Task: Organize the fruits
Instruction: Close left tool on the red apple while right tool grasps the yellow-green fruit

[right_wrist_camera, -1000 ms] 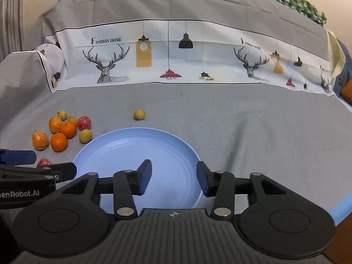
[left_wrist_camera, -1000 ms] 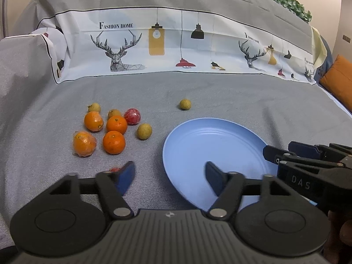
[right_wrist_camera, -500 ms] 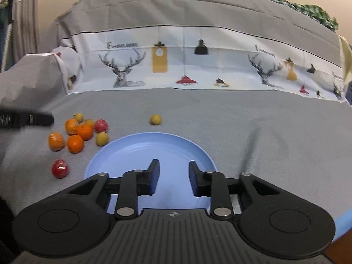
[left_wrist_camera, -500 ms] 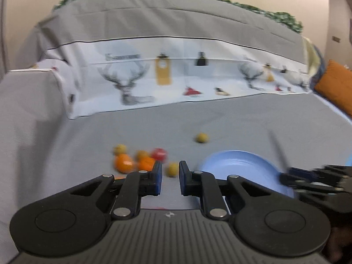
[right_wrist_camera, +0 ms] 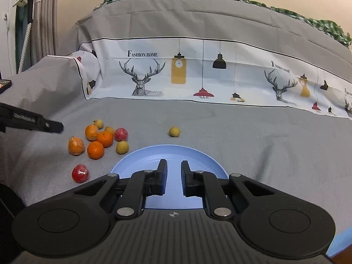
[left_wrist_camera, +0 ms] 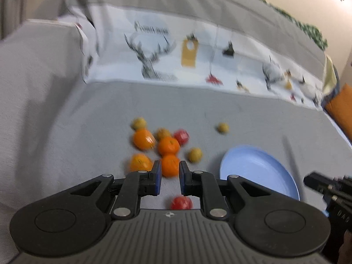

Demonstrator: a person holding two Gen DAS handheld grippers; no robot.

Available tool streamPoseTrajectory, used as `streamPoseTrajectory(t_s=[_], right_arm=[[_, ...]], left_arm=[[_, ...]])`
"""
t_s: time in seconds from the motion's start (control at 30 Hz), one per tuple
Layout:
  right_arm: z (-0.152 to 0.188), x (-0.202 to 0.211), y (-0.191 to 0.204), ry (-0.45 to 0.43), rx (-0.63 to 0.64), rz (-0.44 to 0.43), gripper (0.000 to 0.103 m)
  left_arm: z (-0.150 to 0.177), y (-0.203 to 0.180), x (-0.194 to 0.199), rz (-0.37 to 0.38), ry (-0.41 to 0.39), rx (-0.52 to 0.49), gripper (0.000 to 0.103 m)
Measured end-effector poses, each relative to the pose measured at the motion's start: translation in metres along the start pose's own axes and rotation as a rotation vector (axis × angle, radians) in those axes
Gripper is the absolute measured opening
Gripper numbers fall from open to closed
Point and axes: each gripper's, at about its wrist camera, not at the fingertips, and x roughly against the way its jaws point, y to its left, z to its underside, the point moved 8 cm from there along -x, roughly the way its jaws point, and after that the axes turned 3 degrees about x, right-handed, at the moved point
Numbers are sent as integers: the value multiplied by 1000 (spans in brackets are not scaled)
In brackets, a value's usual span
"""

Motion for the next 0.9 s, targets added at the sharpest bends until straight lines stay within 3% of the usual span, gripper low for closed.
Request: streamPoseTrajectory(t_s=[0.27, 0.43, 0.53, 0.8, 0.9], right_arm=[[-19, 13, -2, 54, -68, -82, 14], [-36, 5, 14, 96, -81, -169, 17], [-46, -11, 27, 93, -54, -187, 27], [-52, -85, 52, 65, -19, -204, 27], [-52, -108, 60, 86, -48, -216, 27]], left_arm=[[17, -14, -29, -33, 131, -128, 38], [22, -18, -42, -31, 189, -160, 40], [23, -16, -46, -25, 213, -148, 41], [28, -13, -52, -8, 262, -143, 41], [32, -14, -55, -8, 281, -143, 34]])
